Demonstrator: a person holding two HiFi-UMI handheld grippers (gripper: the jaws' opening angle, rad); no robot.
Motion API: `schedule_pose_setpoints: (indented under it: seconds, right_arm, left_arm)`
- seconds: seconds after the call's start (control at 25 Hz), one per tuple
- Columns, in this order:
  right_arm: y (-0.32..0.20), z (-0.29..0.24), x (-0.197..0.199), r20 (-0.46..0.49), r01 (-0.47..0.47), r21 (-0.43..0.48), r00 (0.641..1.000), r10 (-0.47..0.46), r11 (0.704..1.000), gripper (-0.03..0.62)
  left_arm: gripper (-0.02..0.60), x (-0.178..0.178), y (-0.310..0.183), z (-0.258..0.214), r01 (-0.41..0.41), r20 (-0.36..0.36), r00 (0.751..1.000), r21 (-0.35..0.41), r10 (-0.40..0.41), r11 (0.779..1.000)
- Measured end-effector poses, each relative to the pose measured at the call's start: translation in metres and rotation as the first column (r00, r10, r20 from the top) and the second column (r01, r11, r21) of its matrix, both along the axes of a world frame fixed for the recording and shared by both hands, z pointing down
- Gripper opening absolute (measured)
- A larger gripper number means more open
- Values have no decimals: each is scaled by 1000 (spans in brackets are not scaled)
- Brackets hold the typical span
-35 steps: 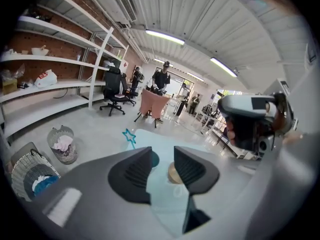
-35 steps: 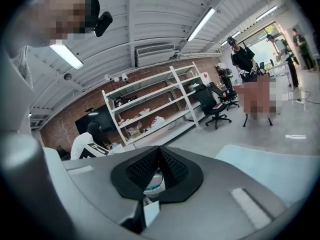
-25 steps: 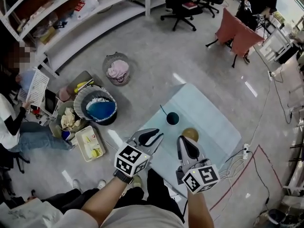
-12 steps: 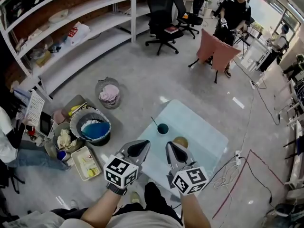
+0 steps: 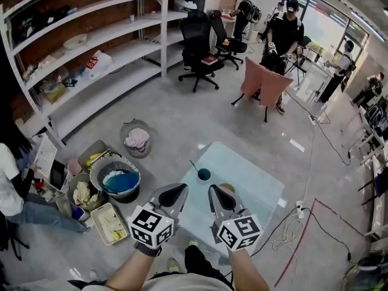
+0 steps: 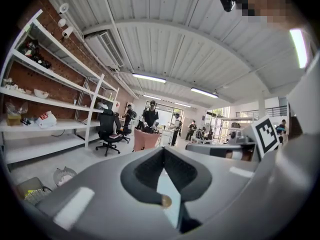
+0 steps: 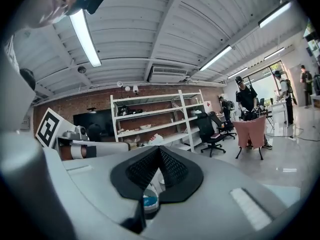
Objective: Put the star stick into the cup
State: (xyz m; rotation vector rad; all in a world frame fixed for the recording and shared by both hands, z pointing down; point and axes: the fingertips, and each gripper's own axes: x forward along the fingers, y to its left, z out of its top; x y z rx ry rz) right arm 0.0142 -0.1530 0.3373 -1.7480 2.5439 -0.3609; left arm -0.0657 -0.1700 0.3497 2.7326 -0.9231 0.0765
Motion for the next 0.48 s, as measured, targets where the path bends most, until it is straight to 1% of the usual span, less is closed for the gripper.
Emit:
schedule_pose_setpoints:
  seconds: [0.16,0.48]
  right_arm:
    - [9,-16,-3,-9,-9,27,1000,9,1000,12]
    - [22,-42,-6,-39,-25,72,999,28,997,12]
  left_arm:
    - [6,-7,8,-19,6,-16,1000,34,-6,999]
    - [6,-16,19,-42,11,-22,1000,80,-10,997]
